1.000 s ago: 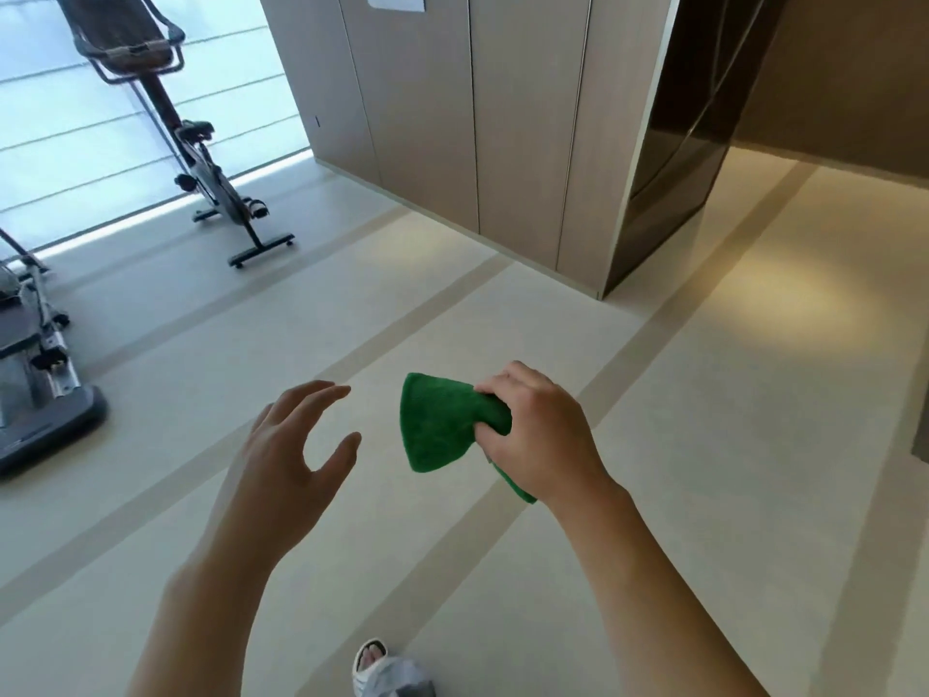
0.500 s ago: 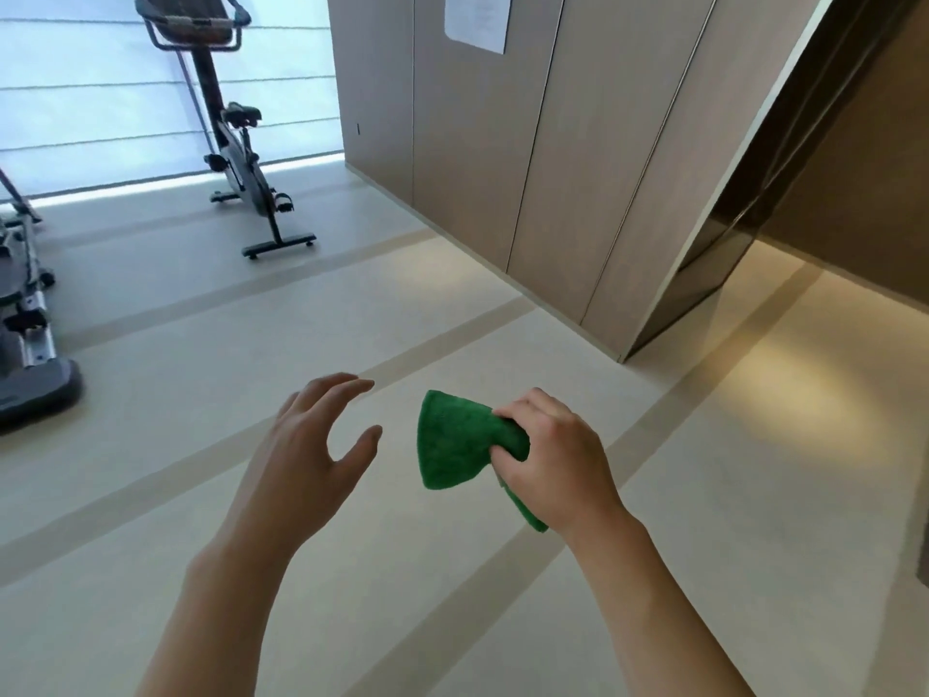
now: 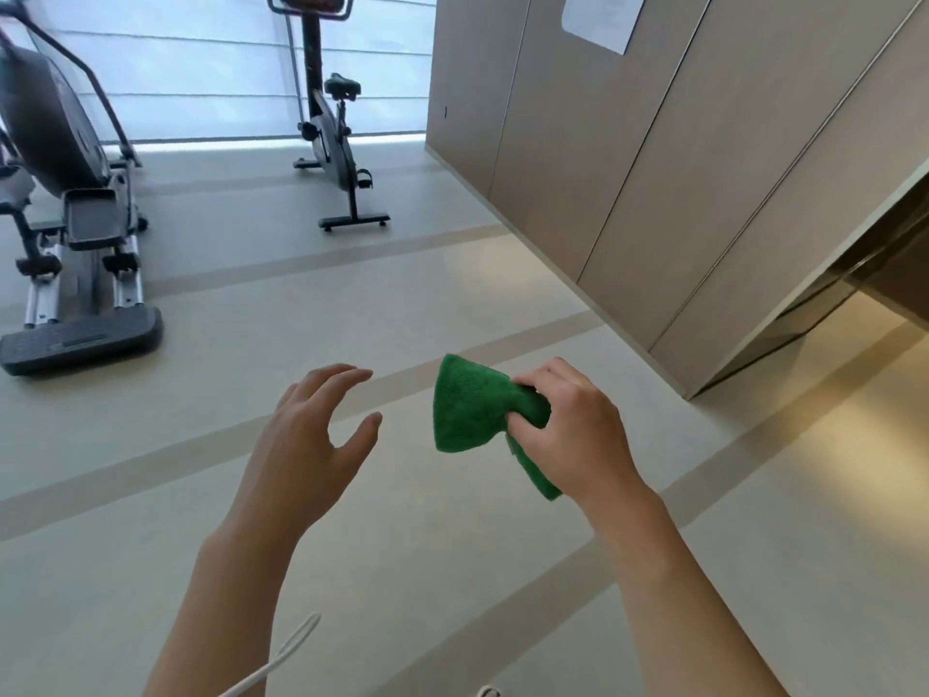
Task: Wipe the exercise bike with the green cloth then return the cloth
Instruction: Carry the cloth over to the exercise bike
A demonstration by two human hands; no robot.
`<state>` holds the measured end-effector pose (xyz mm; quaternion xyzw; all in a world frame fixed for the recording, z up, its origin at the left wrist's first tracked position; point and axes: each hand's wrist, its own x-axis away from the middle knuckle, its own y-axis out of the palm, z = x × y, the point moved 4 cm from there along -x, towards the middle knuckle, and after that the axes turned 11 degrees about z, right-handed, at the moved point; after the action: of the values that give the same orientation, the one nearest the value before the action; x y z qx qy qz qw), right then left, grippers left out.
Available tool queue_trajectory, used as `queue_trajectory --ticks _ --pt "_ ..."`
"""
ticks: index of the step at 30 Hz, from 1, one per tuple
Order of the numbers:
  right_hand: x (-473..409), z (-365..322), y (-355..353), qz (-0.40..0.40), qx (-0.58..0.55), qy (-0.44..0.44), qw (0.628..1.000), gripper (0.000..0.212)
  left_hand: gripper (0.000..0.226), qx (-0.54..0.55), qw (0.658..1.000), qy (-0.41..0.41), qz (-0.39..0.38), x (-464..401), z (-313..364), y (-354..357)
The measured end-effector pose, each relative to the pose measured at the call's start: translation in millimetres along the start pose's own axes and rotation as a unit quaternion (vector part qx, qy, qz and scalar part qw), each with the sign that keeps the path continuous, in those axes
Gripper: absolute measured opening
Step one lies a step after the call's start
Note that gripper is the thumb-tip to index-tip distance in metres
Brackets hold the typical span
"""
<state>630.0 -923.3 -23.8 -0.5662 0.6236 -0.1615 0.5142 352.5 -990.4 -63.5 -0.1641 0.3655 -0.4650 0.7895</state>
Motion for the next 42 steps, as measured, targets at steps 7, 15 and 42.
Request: queue_trajectory --ticks 7,15,42 --pt "-60 -5 50 -0.019 -0.035 -0.035 0.999 0.032 0.044 -0.018 0.999 -0.018 0.026 -43 -28 2" --pt "-170 30 101 -0.027 -0.077 -0.061 0.995 0.030 0.045 -0.057 0.996 -0.032 0.059 -135 -35 40" --pt "-437 139 234 -0.025 -0.141 0.010 0.990 0.024 0.045 -0.078 0.997 0.005 -0.014 -427 -70 189"
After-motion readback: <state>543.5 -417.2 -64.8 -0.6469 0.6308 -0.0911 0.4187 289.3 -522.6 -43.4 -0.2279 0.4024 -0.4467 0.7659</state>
